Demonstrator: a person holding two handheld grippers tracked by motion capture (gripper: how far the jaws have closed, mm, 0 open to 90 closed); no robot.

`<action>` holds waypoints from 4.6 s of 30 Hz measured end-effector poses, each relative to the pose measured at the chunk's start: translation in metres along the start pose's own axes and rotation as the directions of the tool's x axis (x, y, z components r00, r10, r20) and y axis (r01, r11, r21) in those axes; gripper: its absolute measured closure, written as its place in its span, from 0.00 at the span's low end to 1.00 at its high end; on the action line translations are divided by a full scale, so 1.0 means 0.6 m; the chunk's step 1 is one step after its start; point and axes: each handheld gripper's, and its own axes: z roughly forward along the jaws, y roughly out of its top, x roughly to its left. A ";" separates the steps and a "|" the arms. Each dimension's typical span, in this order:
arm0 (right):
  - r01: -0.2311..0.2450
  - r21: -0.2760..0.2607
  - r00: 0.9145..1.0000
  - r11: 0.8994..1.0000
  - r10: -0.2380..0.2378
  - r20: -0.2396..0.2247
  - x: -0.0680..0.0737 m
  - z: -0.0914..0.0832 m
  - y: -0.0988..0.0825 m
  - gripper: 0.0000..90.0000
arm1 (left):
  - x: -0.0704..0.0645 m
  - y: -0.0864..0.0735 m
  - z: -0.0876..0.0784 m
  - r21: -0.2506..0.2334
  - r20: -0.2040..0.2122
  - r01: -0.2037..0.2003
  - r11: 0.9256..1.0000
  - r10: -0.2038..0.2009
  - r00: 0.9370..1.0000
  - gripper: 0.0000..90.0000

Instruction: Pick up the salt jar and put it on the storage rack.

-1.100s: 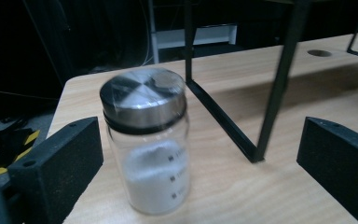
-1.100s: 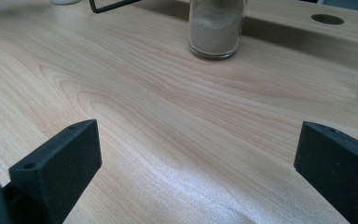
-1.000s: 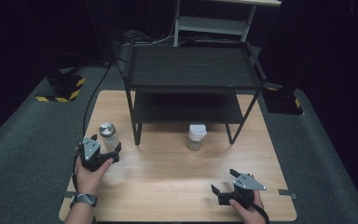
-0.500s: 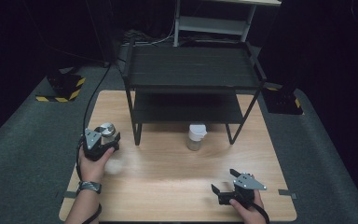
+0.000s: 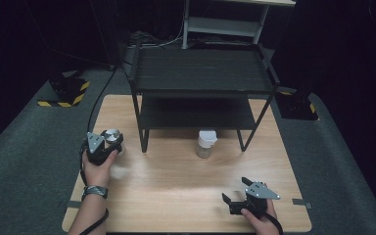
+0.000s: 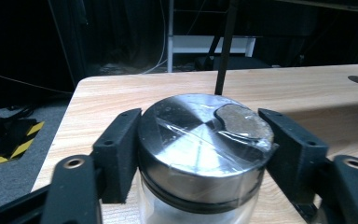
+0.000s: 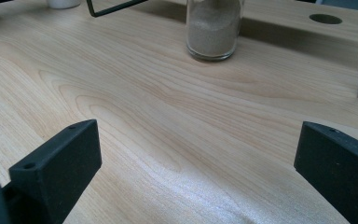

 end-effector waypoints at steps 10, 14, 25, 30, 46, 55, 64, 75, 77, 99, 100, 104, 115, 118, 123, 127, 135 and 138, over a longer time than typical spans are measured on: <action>-0.004 -0.002 1.000 1.000 0.004 0.000 0.000 0.000 -0.001 0.00 | 0.005 0.006 0.000 0.010 0.011 0.000 1.000 0.000 1.000 0.39; -0.004 -0.004 1.000 1.000 0.004 -0.001 -0.001 -0.001 -0.001 0.00 | 0.004 0.008 -0.003 0.016 0.021 0.002 1.000 -0.002 1.000 0.39; -0.001 -0.006 1.000 1.000 0.001 0.000 0.000 -0.001 -0.002 0.00 | -0.009 0.017 -0.025 -0.012 0.038 -0.022 1.000 0.022 0.999 0.39; 0.004 -0.006 1.000 1.000 -0.003 0.004 0.001 -0.001 -0.002 0.00 | -0.020 0.017 -0.038 -0.028 0.062 -0.034 0.999 0.036 0.997 0.39; -0.004 -0.002 1.000 1.000 0.004 0.022 -0.004 -0.006 -0.003 0.00 | -0.057 0.017 -0.092 -0.077 0.143 -0.032 0.997 0.042 0.989 0.39; -0.012 -0.004 0.999 1.000 0.012 0.029 -0.007 -0.011 -0.006 0.00 | -0.085 0.021 -0.117 -0.099 0.183 -0.043 0.994 0.060 0.981 0.39; -0.018 -0.006 0.999 1.000 0.018 0.032 -0.007 -0.012 -0.007 0.00 | -0.122 0.038 -0.131 -0.124 0.233 -0.072 0.990 0.100 0.967 0.39; -0.030 -0.011 0.999 0.999 0.031 0.026 -0.011 -0.013 -0.008 0.00 | -0.173 0.068 -0.129 -0.130 0.297 -0.074 0.989 0.110 0.948 0.39; -0.031 -0.011 0.999 0.999 0.032 0.024 -0.012 -0.013 -0.008 0.00 | -0.183 0.078 -0.128 -0.137 0.305 -0.075 0.988 0.114 0.945 0.39; -0.009 -0.008 1.000 1.000 0.009 0.020 -0.010 -0.012 -0.008 0.00 | -0.245 0.196 -0.116 -0.206 0.330 -0.079 0.975 0.146 0.933 0.39; -0.009 -0.008 1.000 1.000 0.009 0.020 -0.010 -0.012 -0.008 0.00 | -0.245 0.196 -0.116 -0.206 0.330 -0.079 0.975 0.146 0.933 0.39; -0.010 -0.010 1.000 1.000 0.010 0.021 -0.012 -0.013 -0.008 0.00 | -0.250 0.217 -0.115 -0.217 0.319 -0.077 0.973 0.145 0.936 0.39; -0.008 -0.010 1.000 1.000 0.008 0.022 -0.013 -0.013 -0.008 0.00 | -0.262 0.268 -0.112 -0.248 0.296 -0.084 0.965 0.158 0.942 0.39; -0.007 -0.010 1.000 1.000 0.007 0.021 -0.013 -0.013 -0.008 0.00 | -0.264 0.284 -0.111 -0.259 0.288 -0.082 0.962 0.158 0.945 0.39; -0.005 -0.010 1.000 1.000 0.005 0.020 -0.014 -0.013 -0.008 0.00 | -0.267 0.307 -0.111 -0.281 0.271 -0.079 0.957 0.158 0.949 0.39; -0.003 -0.009 1.000 1.000 0.003 0.020 -0.013 -0.013 -0.008 0.00 | -0.268 0.325 -0.110 -0.292 0.270 -0.072 0.954 0.155 0.950 0.39; -0.001 -0.009 1.000 1.000 0.002 0.019 -0.014 -0.013 -0.008 0.00 | -0.273 0.360 -0.107 -0.314 0.260 -0.049 0.948 0.135 0.956 0.39; -0.002 -0.010 1.000 1.000 0.002 0.019 -0.014 -0.013 -0.008 0.00 | -0.276 0.373 -0.105 -0.326 0.244 -0.057 0.944 0.142 0.959 0.39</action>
